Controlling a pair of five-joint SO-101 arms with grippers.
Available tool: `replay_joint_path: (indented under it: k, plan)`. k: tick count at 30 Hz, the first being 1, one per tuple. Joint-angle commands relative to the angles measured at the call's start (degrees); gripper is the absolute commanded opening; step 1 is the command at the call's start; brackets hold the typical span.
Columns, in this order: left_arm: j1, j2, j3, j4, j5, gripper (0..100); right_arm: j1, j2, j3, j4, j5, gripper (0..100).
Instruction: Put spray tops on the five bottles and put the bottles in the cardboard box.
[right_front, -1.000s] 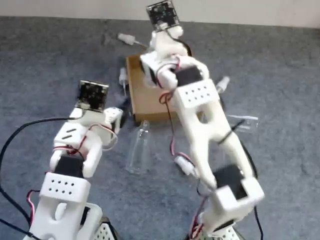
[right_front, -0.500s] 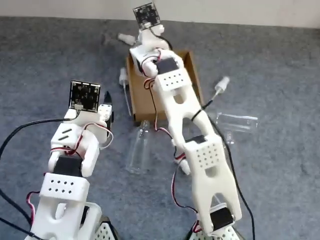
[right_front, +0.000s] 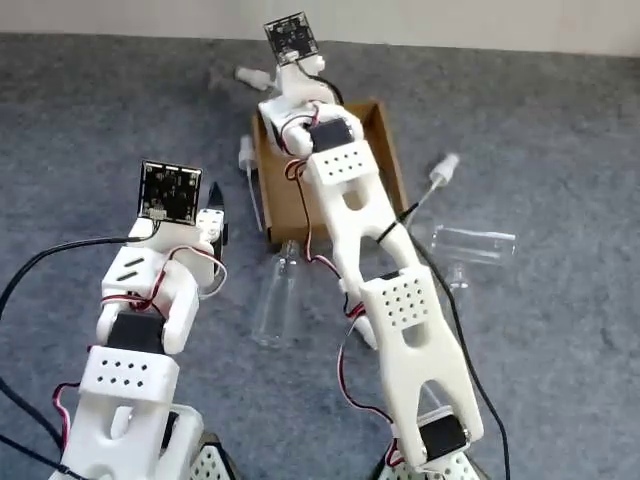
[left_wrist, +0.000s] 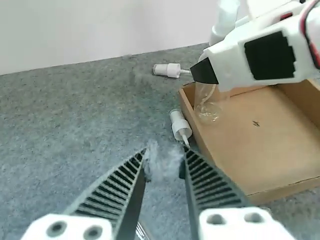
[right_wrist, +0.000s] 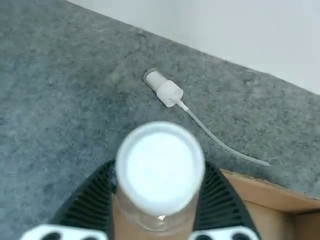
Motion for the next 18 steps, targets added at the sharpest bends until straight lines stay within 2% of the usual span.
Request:
replay_joint_path:
  k: [1,5,18]
  plan:
    - [-0.6,-1.0,-0.3,-1.6,0.6,6,0.4,-1.6,-4.1,0.1,-0.5,12.1]
    - [-0.6,-1.0,-0.3,-1.6,0.6,6,0.4,-1.6,-4.1,0.1,-0.5,16.4]
    - [-0.6,-1.0,-0.3,-1.7,0.6,6,-1.6,-1.7,-4.5,3.2,-0.3,16.7]
